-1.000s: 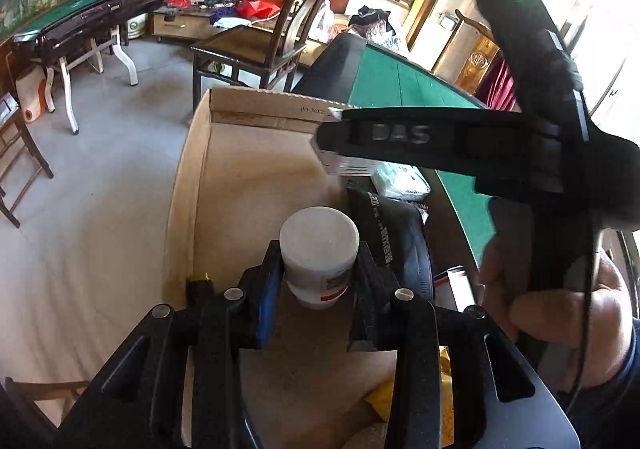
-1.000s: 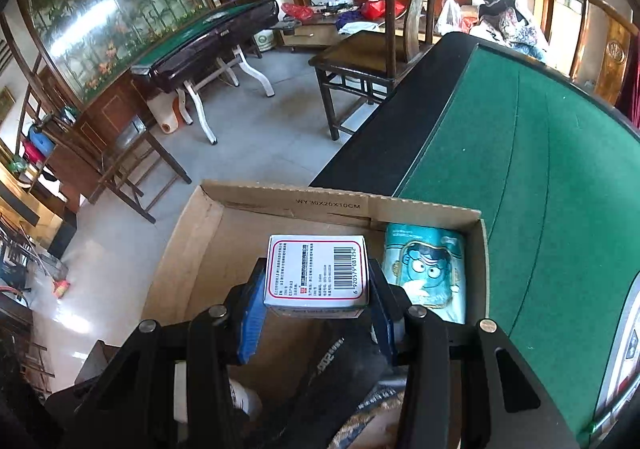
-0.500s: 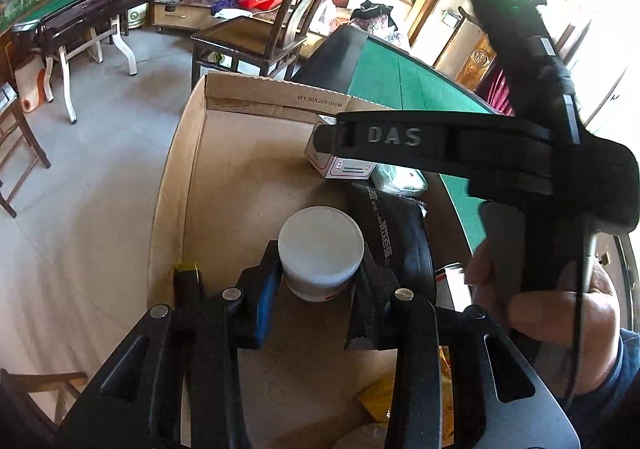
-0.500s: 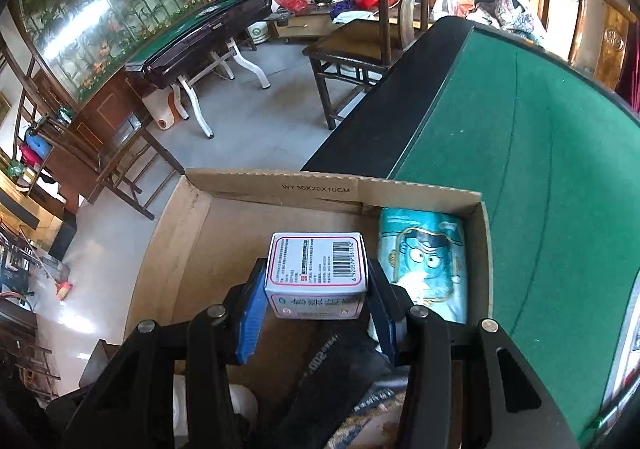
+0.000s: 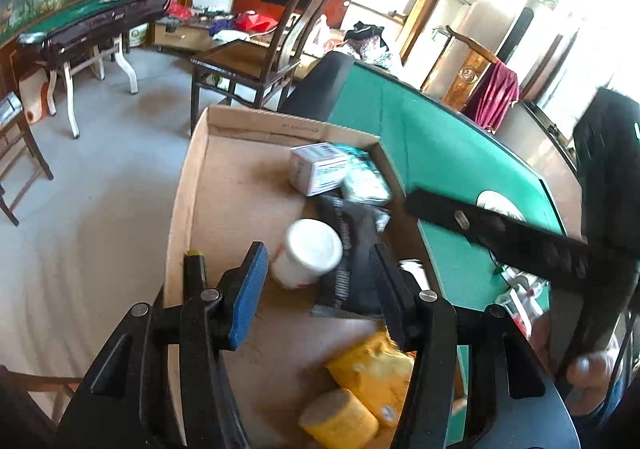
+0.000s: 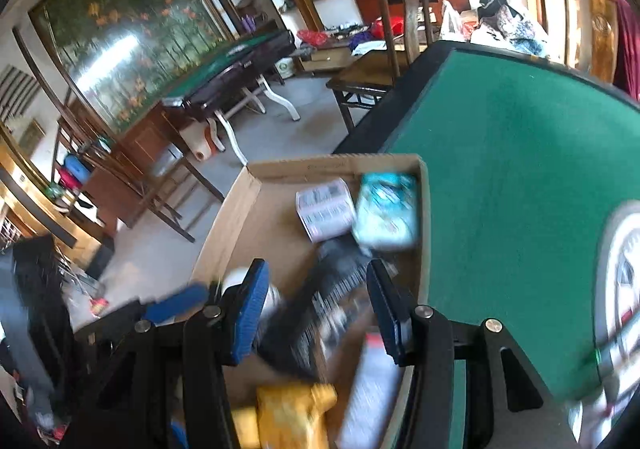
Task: Organize objects
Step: 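Move both grippers back to the items beside the round dial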
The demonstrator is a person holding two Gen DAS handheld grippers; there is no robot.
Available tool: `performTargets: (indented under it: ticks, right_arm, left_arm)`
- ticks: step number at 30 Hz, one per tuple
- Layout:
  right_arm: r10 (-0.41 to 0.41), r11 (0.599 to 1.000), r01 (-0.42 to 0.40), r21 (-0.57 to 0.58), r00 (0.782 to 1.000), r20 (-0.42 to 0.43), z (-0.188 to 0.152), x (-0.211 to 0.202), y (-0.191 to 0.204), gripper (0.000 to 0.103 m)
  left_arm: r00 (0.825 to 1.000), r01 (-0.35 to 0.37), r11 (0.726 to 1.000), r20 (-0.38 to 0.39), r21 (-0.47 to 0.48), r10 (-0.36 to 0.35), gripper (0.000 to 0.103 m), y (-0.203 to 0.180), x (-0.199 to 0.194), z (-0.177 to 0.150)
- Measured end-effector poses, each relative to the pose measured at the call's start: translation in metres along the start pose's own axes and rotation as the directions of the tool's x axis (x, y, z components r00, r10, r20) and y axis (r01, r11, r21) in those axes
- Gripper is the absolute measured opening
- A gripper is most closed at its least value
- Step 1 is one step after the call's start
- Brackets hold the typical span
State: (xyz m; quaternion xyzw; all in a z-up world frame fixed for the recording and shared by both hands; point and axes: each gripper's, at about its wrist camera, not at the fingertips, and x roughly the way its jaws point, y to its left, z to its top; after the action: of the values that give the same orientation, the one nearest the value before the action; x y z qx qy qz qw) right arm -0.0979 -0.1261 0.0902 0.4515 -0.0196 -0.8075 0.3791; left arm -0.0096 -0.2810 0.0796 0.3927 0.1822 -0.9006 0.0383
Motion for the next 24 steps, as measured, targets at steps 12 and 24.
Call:
performTargets:
  ticks: [12,24]
  right_arm:
    - [-0.001,0.988,-0.015,0.155,0.995,0.101,-0.085,-0.113,-0.109,0.058]
    - [-0.062,0.918,0.021,0.395,0.994,0.090,-0.121,-0.146,-0.222,0.061]
  left_arm:
    - [0.999,0.032,0.992,0.005,0.122,-0.033,0.054,-0.097,-0.007,-0.032]
    - [0.978,0.159,0.967,-0.165,0.201,-0.126,0.058,-0.197,0.047,-0.078]
